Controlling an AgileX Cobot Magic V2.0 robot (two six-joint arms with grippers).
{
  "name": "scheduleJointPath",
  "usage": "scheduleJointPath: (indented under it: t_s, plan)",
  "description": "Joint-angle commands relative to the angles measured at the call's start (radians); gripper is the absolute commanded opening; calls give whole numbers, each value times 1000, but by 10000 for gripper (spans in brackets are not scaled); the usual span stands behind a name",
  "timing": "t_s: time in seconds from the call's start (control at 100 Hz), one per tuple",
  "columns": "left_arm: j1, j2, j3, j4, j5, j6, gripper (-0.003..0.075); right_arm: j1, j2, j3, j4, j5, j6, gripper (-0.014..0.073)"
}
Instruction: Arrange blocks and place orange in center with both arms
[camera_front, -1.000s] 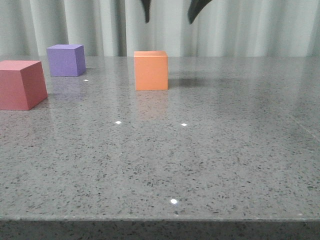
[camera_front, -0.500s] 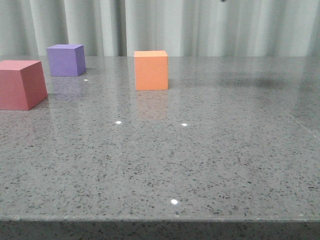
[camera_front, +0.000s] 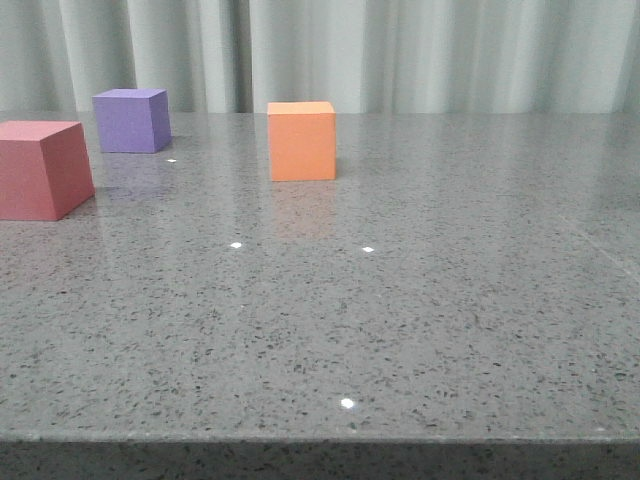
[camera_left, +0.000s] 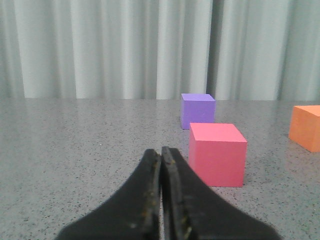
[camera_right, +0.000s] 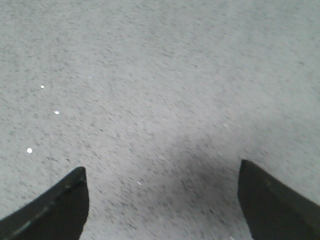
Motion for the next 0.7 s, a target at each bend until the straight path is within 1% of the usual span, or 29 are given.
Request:
scheduleJointPath:
  t_s: [0.0,0.2,0.36,0.51,0.6,0.69]
  plan:
    - [1,-34,45,-8,-80,-9,-20,-24,-119,71,-12,-115,-5,603]
    - [1,-34,45,-8,-80,-9,-20,-27,-330,312,-21,-285,-5,603]
    - [1,-34,45,-8,-80,-9,-20,-27,-492,453,-21,-429,-5,603]
    - [1,-34,45,-8,-80,-9,-20,-27,-624,558,-22,-428,-4,603]
    - [1,-34,45,-8,-80,-9,-20,-27,-671,598,-20,-429,-4,600]
    - [1,-34,45,-8,-80,-9,-20,-27,-701,612,-19,-436,-4,561]
